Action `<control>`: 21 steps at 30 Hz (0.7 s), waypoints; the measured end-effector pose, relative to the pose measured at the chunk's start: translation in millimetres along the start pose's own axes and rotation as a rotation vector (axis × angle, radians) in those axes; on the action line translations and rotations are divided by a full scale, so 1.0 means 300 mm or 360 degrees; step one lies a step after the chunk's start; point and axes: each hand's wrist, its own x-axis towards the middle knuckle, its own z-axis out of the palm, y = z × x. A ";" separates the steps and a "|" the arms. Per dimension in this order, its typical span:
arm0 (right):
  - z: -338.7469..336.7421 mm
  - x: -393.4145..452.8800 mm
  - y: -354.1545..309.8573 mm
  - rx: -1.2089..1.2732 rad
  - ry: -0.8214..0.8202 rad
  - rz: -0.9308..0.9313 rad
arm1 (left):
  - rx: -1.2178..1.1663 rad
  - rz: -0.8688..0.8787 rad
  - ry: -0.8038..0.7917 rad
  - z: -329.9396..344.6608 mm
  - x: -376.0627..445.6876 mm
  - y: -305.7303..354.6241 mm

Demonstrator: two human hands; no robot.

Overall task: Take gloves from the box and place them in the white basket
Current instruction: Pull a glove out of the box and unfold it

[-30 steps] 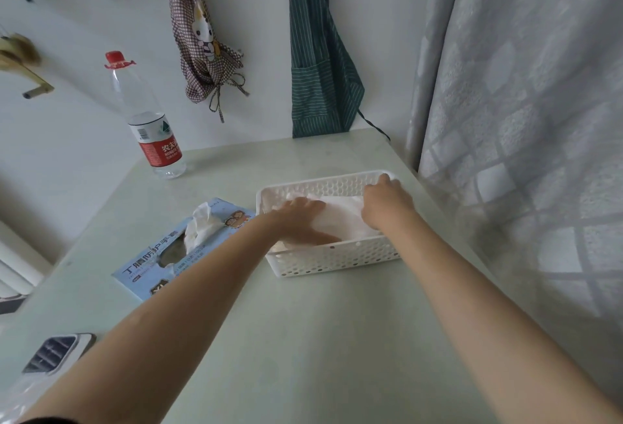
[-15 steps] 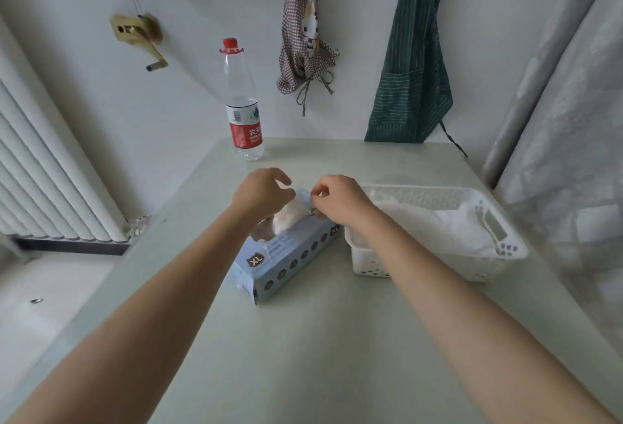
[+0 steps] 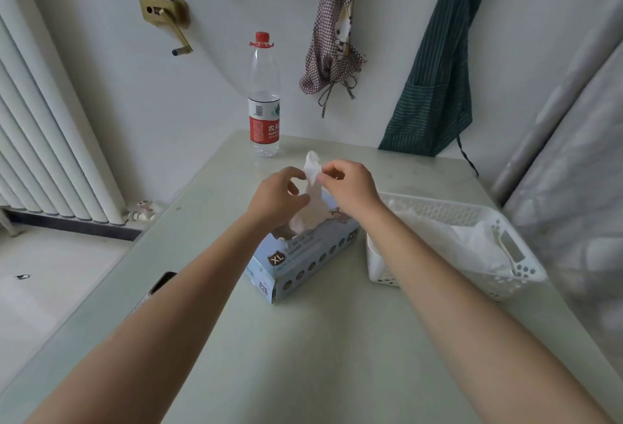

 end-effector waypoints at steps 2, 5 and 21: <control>-0.020 0.000 -0.019 0.0118 0.0048 -0.0021 | -0.0088 0.0007 0.0061 -0.010 -0.003 0.009; -0.050 0.001 -0.042 0.0305 0.0151 -0.0019 | -0.0241 0.0012 0.0140 -0.025 -0.010 0.032; -0.230 -0.039 -0.067 0.0613 -0.0088 0.0185 | -0.1270 -0.0176 -0.0096 -0.057 -0.023 0.181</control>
